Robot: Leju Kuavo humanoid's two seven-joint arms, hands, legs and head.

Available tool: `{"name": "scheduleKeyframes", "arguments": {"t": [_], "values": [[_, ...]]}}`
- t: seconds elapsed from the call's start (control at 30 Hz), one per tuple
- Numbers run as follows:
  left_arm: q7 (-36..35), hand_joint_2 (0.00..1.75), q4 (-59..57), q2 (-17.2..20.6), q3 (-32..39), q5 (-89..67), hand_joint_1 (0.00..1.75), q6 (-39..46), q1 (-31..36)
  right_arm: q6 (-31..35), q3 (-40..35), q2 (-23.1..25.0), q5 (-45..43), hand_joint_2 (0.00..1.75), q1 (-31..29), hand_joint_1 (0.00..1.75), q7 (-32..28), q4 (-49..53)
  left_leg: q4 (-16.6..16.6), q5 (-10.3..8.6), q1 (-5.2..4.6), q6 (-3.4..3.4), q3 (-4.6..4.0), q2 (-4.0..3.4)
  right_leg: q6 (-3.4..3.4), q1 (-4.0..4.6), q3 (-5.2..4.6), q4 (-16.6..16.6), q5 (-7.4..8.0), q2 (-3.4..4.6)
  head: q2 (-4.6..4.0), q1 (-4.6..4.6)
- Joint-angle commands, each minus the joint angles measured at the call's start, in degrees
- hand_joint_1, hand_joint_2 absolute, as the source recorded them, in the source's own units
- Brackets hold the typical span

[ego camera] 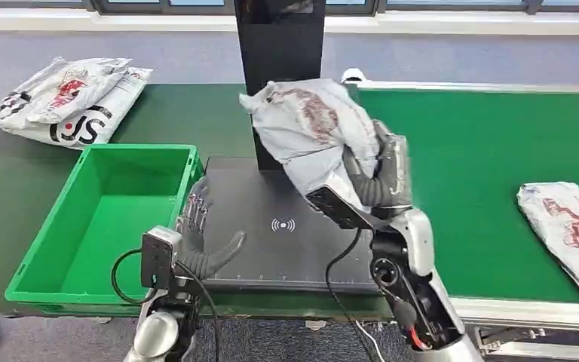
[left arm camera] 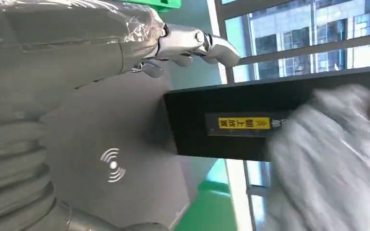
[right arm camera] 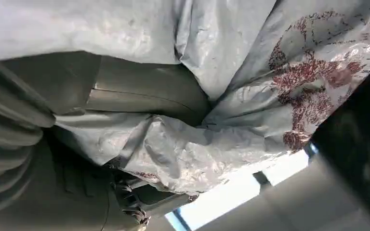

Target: Moved the parcel from conveyor to table for the left to box.

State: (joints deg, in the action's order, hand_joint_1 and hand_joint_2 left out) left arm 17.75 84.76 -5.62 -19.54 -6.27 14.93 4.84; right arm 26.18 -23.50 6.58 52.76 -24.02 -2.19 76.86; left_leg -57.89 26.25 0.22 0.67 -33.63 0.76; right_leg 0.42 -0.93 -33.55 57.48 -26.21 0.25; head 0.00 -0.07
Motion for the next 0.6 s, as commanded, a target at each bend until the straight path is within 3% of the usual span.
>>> {"name": "scheduleKeyframes", "arguments": {"t": [0.03, 0.2, 0.37, 0.5, 0.53, 0.57, 0.6], "values": [[-0.03, 1.75, -4.74, 1.97, -0.70, 1.06, 0.00, 0.90, 3.36, -2.24, -8.55, 2.23, -6.09, 1.75, -7.85, 1.75, -0.63, -19.82, 0.13, 0.01, 0.05, 0.01, 0.21, -0.32, -0.06, 0.07, 0.13, -0.16, 0.09, 0.23, -0.02, 0.00], [-0.08, 1.75, -3.99, 2.12, -0.07, 1.33, 0.00, 1.48, 2.63, -5.29, -10.55, 1.89, -7.27, 1.75, -7.55, 1.75, 0.53, -21.29, 0.12, 0.03, 0.05, 0.00, 0.18, -0.22, -0.07, 0.07, 0.15, -0.17, 0.05, 0.15, -0.02, 0.02], [-0.09, 1.75, -2.86, 2.84, 1.19, 1.63, 0.00, 2.09, 1.60, -10.67, -13.30, 1.45, -5.53, 1.75, -5.53, 1.75, 6.12, -25.68, 0.15, 0.04, 0.04, 0.01, 0.14, -0.13, -0.06, 0.06, 0.12, -0.20, 0.05, 0.09, 0.00, 0.00], [-0.13, 1.75, -2.60, 2.91, 1.46, 1.67, 0.00, 2.19, 1.48, -10.78, -13.46, 1.09, -5.00, 1.75, -4.27, 1.75, 6.49, -26.73, 0.15, 0.05, 0.06, 0.01, 0.13, -0.09, -0.06, 0.08, 0.13, -0.23, 0.04, 0.04, 0.00, 0.00], [-0.20, 1.75, -2.29, 2.74, 1.63, 1.75, 0.00, 2.41, 1.28, -10.67, -13.49, 1.11, -4.02, 1.75, -4.20, 0.59, 7.35, -27.15, 0.20, 0.03, 0.05, 0.00, 0.19, -0.09, -0.06, 0.08, 0.18, -0.27, 0.04, 0.03, -0.02, 0.02], [-0.31, 1.75, -1.72, 2.76, 1.68, 1.71, 0.00, 2.52, 0.93, -11.49, -14.01, 0.85, -1.62, 1.75, -4.01, 0.00, 9.31, -27.59, 0.08, 0.06, 0.04, -0.01, 0.05, -0.03, -0.04, 0.06, 0.07, -0.16, 0.01, 0.01, -0.02, 0.00], [-0.38, 1.75, -1.34, 2.72, 1.80, 1.68, 0.00, 2.67, 0.57, -10.67, -13.24, 0.89, -1.50, 1.75, -3.33, 0.00, 9.45, -27.06, 0.10, 0.07, 0.06, -0.01, 0.09, -0.08, -0.05, 0.08, 0.09, -0.19, 0.02, 0.04, 0.00, 0.00]]}}
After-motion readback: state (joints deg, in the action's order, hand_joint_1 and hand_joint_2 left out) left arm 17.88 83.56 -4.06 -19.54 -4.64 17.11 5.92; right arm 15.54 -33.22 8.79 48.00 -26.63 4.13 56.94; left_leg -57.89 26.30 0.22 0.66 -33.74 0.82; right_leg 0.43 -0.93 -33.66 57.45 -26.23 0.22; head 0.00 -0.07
